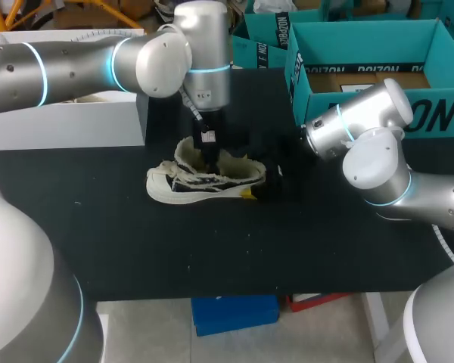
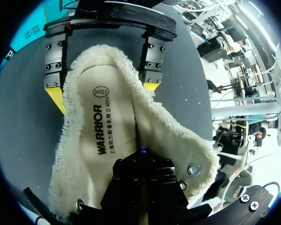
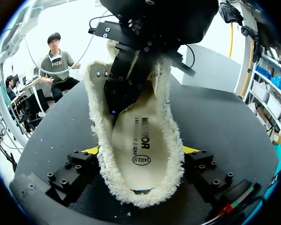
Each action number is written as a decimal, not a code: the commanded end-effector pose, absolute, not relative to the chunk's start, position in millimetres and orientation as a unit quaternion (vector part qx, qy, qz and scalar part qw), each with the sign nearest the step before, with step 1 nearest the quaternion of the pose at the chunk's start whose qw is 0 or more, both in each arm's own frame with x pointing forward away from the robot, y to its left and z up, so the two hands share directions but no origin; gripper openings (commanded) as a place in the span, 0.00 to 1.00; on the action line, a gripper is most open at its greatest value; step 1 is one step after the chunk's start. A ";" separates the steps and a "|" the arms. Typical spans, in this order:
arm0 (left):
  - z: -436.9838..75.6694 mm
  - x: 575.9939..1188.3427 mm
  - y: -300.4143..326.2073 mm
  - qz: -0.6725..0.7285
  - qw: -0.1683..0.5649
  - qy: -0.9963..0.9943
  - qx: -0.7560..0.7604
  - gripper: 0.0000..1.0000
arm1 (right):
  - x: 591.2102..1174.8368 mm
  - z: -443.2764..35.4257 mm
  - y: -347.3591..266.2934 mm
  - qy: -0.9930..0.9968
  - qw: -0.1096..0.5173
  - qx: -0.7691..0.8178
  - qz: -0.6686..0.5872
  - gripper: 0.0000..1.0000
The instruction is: Take the shoe out of the shoebox, open the shoe tongue, remove and reinsert the insole, then place the shoe into the shoebox
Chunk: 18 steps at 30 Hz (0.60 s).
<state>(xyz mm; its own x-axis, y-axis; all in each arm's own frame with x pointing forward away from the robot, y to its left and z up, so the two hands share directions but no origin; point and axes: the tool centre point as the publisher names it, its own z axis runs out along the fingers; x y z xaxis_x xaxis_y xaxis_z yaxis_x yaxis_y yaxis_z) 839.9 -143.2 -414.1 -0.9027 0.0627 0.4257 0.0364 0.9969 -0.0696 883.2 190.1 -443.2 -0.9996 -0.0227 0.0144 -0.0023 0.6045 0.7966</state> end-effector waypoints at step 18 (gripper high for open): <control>-431.4 835.9 -138.4 0.051 0.179 -0.982 -0.004 0.15 | 884.1 -444.9 190.5 -0.896 0.011 0.006 -0.444 0.00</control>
<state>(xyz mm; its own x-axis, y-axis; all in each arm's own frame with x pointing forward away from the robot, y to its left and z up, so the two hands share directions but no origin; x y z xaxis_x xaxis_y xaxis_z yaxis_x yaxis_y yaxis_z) 841.8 -140.5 -418.9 -0.9337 0.0277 0.3570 -0.0083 0.9951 -0.0990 883.1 190.2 -443.2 -0.9996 -0.0226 0.0143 -0.0023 0.6044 0.7966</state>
